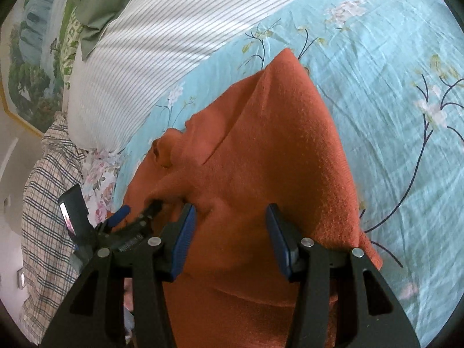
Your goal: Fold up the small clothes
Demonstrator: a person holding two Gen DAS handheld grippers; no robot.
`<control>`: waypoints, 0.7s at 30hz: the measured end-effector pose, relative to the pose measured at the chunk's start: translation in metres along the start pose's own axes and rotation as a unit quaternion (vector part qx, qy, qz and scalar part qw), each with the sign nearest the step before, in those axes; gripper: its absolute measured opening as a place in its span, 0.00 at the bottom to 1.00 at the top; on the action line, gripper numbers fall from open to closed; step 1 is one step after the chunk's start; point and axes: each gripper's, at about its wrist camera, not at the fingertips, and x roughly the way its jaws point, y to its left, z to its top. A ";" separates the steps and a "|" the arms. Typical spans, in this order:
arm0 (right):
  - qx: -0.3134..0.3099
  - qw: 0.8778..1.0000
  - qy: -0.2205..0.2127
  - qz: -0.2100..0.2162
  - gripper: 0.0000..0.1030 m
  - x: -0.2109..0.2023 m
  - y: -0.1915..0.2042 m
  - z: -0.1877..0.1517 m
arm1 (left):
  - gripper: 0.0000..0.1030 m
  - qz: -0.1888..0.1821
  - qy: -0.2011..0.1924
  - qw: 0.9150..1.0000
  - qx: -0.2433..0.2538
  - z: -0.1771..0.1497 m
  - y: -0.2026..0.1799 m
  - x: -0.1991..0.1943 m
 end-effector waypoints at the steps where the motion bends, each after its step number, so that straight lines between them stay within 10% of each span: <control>1: -0.003 1.000 0.001 -0.001 0.50 0.000 0.000 -0.001 | 0.98 0.009 0.002 1.000 -0.016 -0.001 0.013 0.001; 6: -0.025 1.000 0.005 -0.017 0.50 0.003 0.005 -0.006 | 0.95 0.032 0.030 0.993 -0.112 -0.024 0.089 -0.001; 10: -0.032 0.999 0.005 -0.024 0.50 0.003 0.011 -0.007 | 0.95 -0.051 0.045 0.978 -0.197 -0.047 0.131 -0.014; 17: -0.070 0.997 0.019 -0.034 0.50 0.009 0.030 -0.010 | 0.96 -0.191 0.080 0.953 -0.223 -0.044 0.107 -0.020; 21: -0.095 0.995 0.029 0.003 0.50 0.010 0.039 -0.016 | 0.96 -0.195 0.098 0.952 -0.215 -0.024 0.084 -0.009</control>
